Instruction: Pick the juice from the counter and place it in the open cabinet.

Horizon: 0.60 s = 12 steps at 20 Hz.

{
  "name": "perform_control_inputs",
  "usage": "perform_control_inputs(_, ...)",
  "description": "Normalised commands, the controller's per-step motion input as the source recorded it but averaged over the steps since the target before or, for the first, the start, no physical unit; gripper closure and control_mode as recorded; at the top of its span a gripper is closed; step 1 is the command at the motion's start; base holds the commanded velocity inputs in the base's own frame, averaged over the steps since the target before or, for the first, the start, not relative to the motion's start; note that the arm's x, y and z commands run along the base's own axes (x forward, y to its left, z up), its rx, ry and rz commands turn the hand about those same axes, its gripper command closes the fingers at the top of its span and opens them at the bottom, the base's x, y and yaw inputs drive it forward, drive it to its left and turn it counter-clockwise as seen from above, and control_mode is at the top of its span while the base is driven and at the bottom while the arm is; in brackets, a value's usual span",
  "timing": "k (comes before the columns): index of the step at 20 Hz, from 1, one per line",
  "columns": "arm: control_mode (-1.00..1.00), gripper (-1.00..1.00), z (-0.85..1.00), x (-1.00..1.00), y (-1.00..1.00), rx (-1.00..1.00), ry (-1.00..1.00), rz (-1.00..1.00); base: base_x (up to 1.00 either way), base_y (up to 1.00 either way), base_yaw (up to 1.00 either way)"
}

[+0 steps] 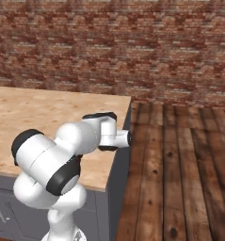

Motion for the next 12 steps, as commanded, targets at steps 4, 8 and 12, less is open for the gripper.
perform_control_inputs(4, -1.00, -1.00, -0.02, 0.00, 0.00, 0.00, 0.02, 0.00, 0.00, 0.00, 0.00)
perform_control_inputs(8, -1.00, -1.00, -0.03, 0.00, 0.01, 0.00, 0.03, 0.00, 0.00, 0.00, 0.00)
perform_control_inputs(12, -1.00, -1.00, -0.06, 0.00, 0.09, 0.00, 0.04, 0.00, 0.00, 0.00, 0.00)
